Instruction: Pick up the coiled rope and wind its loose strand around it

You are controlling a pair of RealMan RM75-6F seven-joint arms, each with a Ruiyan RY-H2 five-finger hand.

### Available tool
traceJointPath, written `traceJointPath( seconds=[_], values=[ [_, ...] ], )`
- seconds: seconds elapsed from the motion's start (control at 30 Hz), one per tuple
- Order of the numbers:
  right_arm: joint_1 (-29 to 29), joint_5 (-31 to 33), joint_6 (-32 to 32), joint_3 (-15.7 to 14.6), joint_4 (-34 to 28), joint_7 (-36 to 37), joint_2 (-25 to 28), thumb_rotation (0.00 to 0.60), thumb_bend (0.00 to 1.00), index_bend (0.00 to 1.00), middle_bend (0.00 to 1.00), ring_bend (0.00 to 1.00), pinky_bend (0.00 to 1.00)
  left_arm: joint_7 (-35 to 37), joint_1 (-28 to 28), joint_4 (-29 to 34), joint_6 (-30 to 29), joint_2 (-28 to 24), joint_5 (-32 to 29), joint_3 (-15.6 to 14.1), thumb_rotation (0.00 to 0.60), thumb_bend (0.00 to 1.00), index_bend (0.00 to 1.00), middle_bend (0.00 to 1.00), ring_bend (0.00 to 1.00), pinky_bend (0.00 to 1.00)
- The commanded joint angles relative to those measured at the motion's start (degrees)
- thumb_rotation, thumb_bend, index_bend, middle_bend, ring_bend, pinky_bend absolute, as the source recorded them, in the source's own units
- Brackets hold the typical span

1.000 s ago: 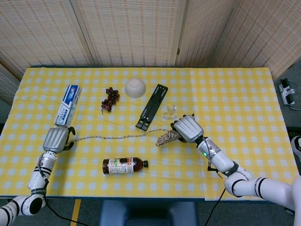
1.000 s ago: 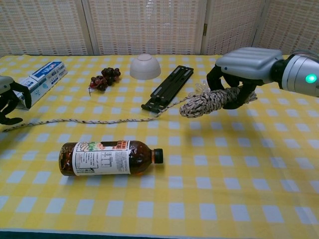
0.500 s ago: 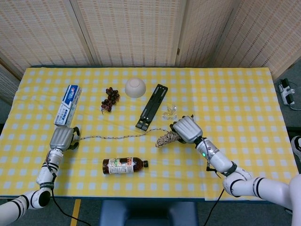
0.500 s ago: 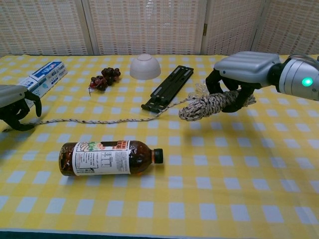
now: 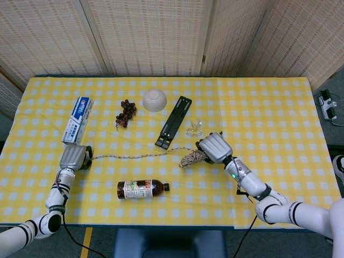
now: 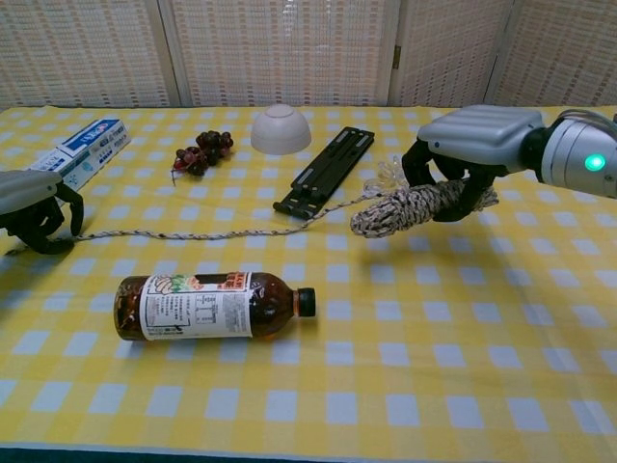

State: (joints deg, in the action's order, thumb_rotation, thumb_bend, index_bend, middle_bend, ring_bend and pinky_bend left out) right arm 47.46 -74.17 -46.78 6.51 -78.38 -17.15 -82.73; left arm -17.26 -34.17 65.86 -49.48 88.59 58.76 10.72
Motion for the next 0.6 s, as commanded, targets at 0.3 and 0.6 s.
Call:
traceJointPath(
  seconds=[0.3,0.6],
  values=[
    [0.1,0.4,0.2,-0.1,0.1,-0.1,-0.1,0.600,0.63,0.76,0.60,0.65,0.51,-0.8,-0.5,-0.6,1.1,0.0,-2.0,-0.5,0.600,0.44,0.57,0.87,0.79,0.73],
    [-0.4,0.2,-0.6,0.1,-0.1,2.1,-0.2,0.600,0.63,0.77,0.61,0.66,0.52,0.2,-0.4,-1.2,0.2,0.5,-1.4,-0.9,0.600,0.53,0.64,0.89,0.81,0.74]
  ],
)
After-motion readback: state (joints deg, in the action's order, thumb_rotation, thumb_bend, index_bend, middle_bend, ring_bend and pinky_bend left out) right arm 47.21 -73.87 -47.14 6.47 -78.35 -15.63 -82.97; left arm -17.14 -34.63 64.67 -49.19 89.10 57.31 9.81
